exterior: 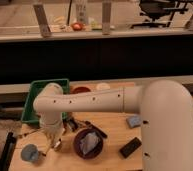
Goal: Place banana in metal cup
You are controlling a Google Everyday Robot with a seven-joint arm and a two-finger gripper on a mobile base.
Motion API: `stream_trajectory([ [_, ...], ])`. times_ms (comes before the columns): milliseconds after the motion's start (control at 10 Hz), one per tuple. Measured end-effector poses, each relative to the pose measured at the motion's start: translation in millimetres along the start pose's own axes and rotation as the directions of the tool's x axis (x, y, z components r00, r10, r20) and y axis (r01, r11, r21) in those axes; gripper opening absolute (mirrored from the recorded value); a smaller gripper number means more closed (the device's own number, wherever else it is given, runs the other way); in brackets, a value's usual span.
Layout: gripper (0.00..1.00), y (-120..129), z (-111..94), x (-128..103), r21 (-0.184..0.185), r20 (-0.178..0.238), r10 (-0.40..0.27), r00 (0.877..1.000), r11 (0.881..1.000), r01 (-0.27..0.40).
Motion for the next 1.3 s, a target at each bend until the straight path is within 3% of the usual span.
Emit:
stream_trajectory([
  [300, 0.0, -0.6, 1.7, 0.1, 0.003, -0.001, 0.003, 1.0, 1.0, -0.003],
  [400, 0.06, -2.0, 1.9, 0.5, 0.005, 0.003, 0.005, 1.0, 1.0, -0.005],
  [1100, 0.75, -2.2, 2.6, 5.7, 0.003, 0.007, 0.005, 1.0, 1.0, -0.005],
  [1300, 0.8, -2.1, 2.4, 6.8, 0.003, 0.01, 0.001, 1.0, 1.0, -0.002],
])
